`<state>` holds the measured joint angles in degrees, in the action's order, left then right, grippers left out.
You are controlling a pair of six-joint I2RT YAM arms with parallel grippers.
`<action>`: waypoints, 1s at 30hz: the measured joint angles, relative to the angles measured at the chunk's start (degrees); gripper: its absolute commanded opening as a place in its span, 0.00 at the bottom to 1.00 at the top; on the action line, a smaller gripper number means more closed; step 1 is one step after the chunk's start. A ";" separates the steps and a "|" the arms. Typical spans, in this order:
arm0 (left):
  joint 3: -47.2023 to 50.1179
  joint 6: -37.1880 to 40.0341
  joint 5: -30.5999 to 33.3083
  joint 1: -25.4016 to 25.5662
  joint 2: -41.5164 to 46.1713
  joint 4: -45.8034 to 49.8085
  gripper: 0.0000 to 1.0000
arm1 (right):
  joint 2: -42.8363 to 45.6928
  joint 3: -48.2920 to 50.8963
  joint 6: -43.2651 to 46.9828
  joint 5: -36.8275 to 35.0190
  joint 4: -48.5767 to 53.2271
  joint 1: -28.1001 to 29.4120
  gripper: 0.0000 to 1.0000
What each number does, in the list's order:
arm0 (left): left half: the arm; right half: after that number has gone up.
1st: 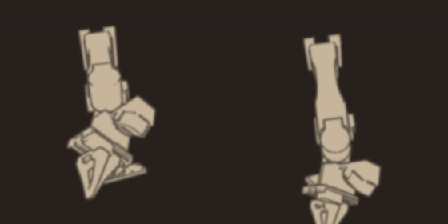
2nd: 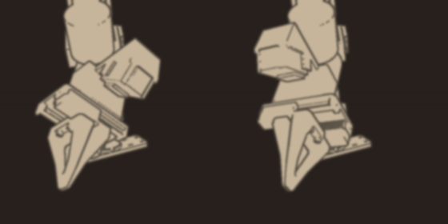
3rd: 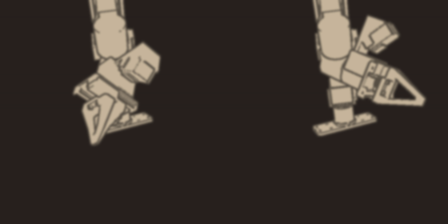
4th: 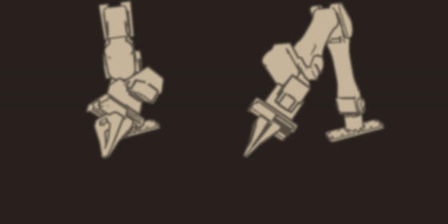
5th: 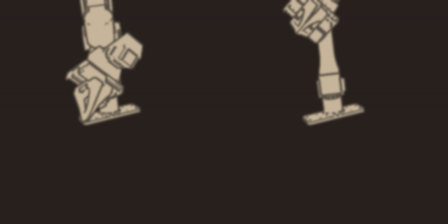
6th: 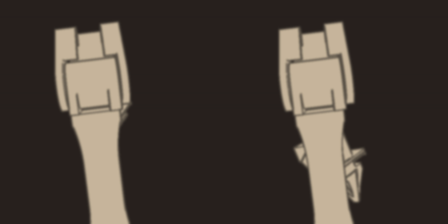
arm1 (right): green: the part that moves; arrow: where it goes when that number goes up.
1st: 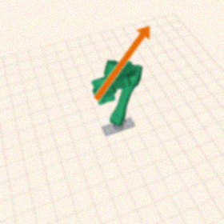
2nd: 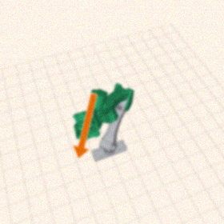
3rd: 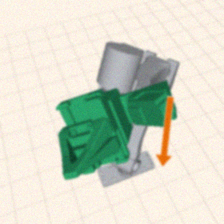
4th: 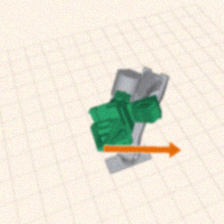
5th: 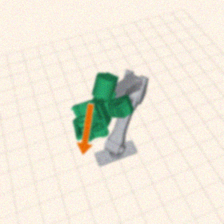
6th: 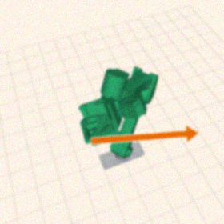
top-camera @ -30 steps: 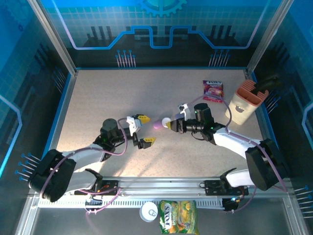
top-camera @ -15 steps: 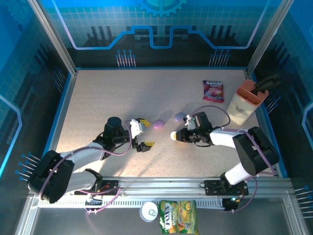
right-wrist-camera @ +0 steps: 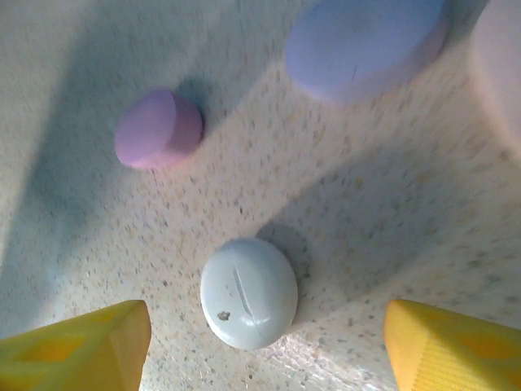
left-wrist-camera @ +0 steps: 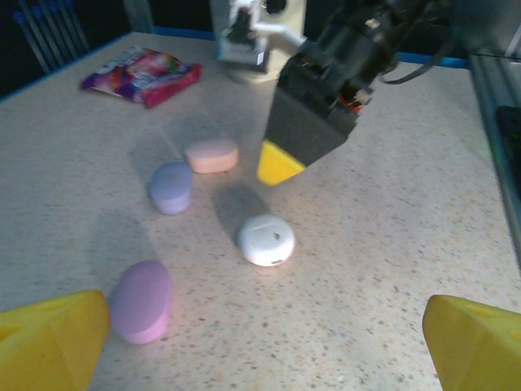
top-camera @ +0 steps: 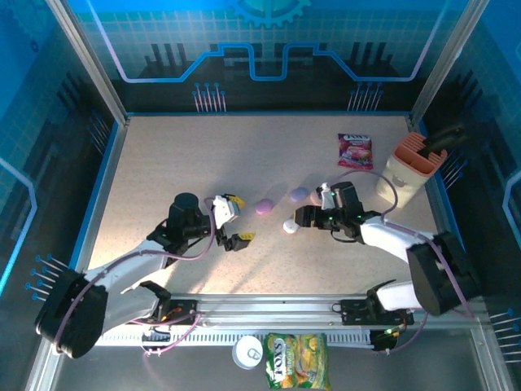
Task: Insert wireless bluetooth earbuds into charging case
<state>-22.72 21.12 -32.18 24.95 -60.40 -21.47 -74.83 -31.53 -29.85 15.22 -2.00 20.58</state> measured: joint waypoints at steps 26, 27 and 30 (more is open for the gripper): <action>8.31 -11.34 44.44 -12.07 -12.87 -24.44 0.99 | -0.81 12.20 27.96 -24.68 -33.07 -12.96 1.00; 8.28 -11.67 44.41 -12.48 -13.94 -25.07 0.99 | -1.81 12.22 28.28 -24.22 -34.45 -13.33 1.00; 8.02 -12.22 44.15 -13.68 -16.13 -25.51 0.99 | -5.18 12.24 28.63 -22.67 -41.33 -15.61 1.00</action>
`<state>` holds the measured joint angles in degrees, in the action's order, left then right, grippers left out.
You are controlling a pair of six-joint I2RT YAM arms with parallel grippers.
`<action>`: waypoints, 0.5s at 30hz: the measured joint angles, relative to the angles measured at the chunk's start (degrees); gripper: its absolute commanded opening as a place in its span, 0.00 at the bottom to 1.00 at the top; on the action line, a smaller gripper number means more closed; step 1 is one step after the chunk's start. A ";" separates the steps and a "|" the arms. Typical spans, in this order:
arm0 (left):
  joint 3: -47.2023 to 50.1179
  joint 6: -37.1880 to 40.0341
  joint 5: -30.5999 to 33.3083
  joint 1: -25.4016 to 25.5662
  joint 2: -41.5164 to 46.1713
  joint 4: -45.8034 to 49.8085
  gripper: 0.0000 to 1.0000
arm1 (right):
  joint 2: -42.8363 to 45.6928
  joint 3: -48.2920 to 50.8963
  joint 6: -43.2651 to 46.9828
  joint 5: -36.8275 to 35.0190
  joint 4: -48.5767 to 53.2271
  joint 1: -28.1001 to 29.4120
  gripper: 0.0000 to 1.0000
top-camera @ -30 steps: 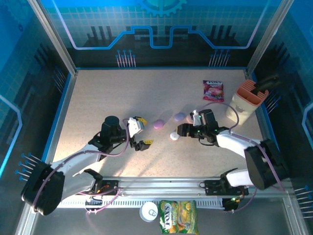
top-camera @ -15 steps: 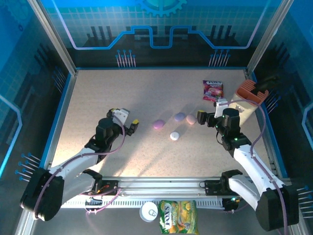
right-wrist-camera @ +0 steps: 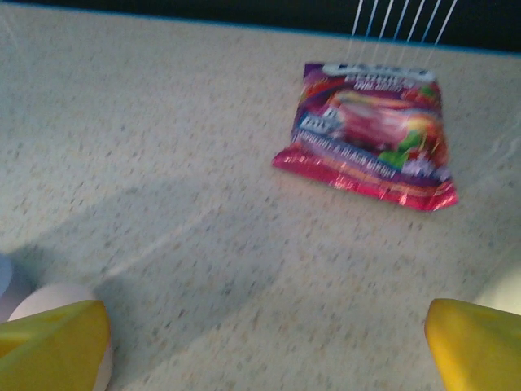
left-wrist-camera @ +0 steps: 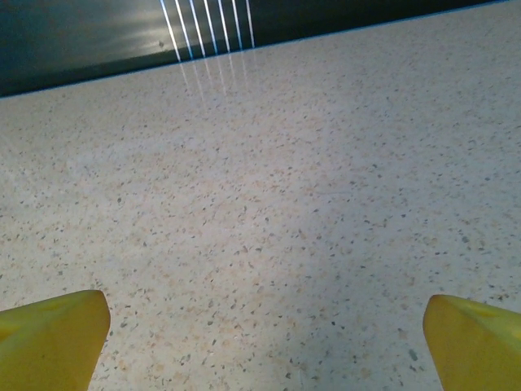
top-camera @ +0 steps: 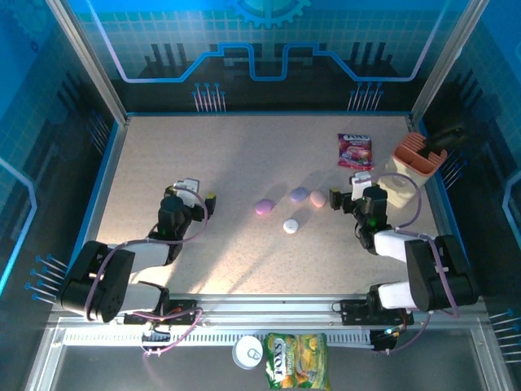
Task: Insert wireless bluetooth earbuds into charging case
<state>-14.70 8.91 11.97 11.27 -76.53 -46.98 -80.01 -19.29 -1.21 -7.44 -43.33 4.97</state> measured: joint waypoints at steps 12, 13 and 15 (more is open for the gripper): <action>-6.58 -5.03 -5.33 -9.46 -10.93 -3.91 0.99 | -8.00 -1.38 0.20 4.55 -7.76 -2.10 1.00; -6.64 -5.79 -5.86 -10.19 -11.63 -3.87 0.99 | -8.00 -1.75 0.20 4.68 -7.74 -2.10 1.00; -6.64 -6.64 -6.47 -11.02 -12.22 -3.87 0.99 | -8.00 -2.03 0.20 4.76 -7.74 -2.10 1.00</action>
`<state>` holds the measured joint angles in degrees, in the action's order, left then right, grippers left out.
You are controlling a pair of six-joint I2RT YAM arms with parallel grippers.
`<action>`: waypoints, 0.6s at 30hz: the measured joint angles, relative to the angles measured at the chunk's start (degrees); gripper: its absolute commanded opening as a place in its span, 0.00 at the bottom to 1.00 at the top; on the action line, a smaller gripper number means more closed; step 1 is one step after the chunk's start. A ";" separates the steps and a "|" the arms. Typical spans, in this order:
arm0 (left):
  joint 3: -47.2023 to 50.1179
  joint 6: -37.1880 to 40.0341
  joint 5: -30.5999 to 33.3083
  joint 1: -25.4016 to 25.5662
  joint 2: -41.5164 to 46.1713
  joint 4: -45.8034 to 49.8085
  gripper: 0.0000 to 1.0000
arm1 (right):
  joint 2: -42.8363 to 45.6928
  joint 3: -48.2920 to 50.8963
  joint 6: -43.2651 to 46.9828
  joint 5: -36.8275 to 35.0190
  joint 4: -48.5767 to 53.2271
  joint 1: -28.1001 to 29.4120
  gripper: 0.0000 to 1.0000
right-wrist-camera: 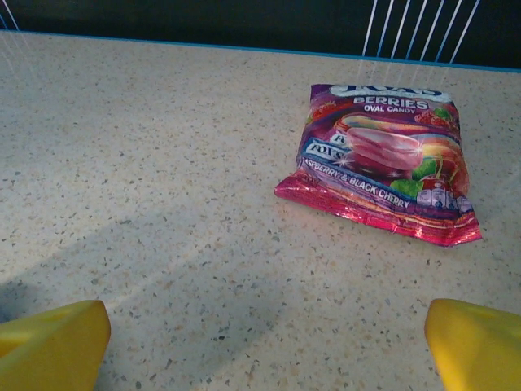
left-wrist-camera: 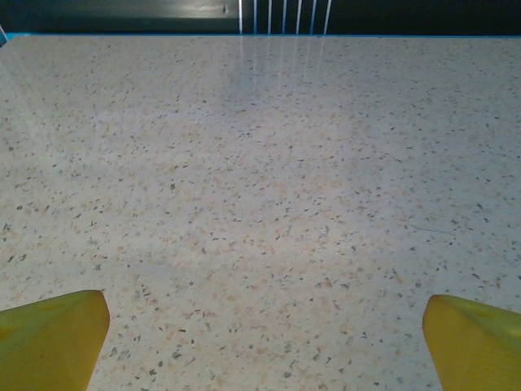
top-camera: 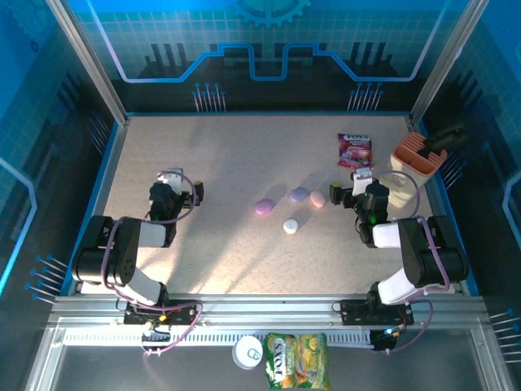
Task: Insert wireless bluetooth earbuds into charging case
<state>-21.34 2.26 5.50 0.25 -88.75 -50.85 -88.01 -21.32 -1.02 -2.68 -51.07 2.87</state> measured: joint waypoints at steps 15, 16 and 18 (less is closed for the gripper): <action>0.00 -1.33 -1.51 -0.15 -0.02 -0.13 0.99 | 0.00 -0.74 1.01 0.20 1.33 0.07 1.00; 0.00 -1.36 -1.53 -0.15 -0.02 -0.13 0.99 | 0.00 -0.76 1.09 0.17 1.33 0.09 1.00; 0.00 -1.33 -1.55 -0.15 -0.02 -0.11 0.99 | 0.00 -0.76 1.14 0.11 1.33 0.20 1.00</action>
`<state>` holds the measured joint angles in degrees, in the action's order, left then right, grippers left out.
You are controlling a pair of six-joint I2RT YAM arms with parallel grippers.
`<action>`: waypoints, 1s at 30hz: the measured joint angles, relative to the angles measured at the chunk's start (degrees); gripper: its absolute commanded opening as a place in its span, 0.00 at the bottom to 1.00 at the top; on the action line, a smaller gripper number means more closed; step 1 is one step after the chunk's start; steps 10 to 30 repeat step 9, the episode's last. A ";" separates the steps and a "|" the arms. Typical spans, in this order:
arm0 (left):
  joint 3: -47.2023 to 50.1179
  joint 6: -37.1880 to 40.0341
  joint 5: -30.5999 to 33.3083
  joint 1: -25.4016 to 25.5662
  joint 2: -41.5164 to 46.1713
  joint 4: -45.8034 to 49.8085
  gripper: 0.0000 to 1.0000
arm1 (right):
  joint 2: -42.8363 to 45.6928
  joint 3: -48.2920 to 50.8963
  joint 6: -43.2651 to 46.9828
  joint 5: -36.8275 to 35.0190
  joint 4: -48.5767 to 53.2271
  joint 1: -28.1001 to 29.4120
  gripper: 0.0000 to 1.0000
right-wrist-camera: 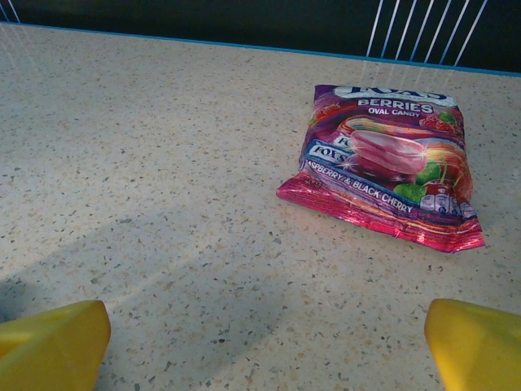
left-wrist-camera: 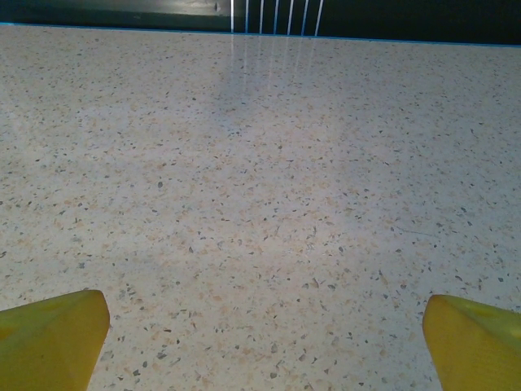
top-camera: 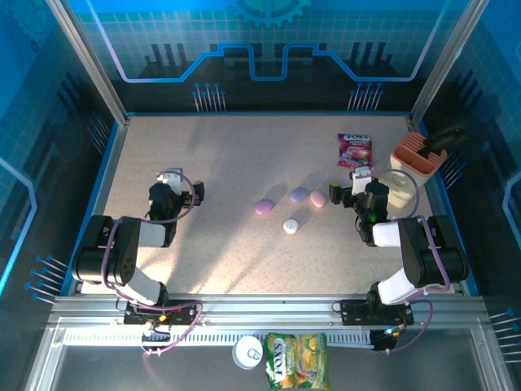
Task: Insert wireless bluetooth earbuds into charging case
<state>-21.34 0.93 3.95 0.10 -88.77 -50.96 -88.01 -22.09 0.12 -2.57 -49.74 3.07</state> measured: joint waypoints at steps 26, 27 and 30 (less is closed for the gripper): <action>0.00 0.00 0.00 0.07 0.00 0.00 0.99 | 0.00 0.00 0.20 -0.02 0.00 0.35 1.00; 0.00 0.00 0.00 0.07 0.00 0.00 0.99 | 0.00 0.00 0.20 -0.02 0.00 0.35 1.00; 0.00 0.00 0.00 0.07 0.00 0.00 0.99 | 0.00 0.00 0.20 -0.02 0.00 0.35 1.00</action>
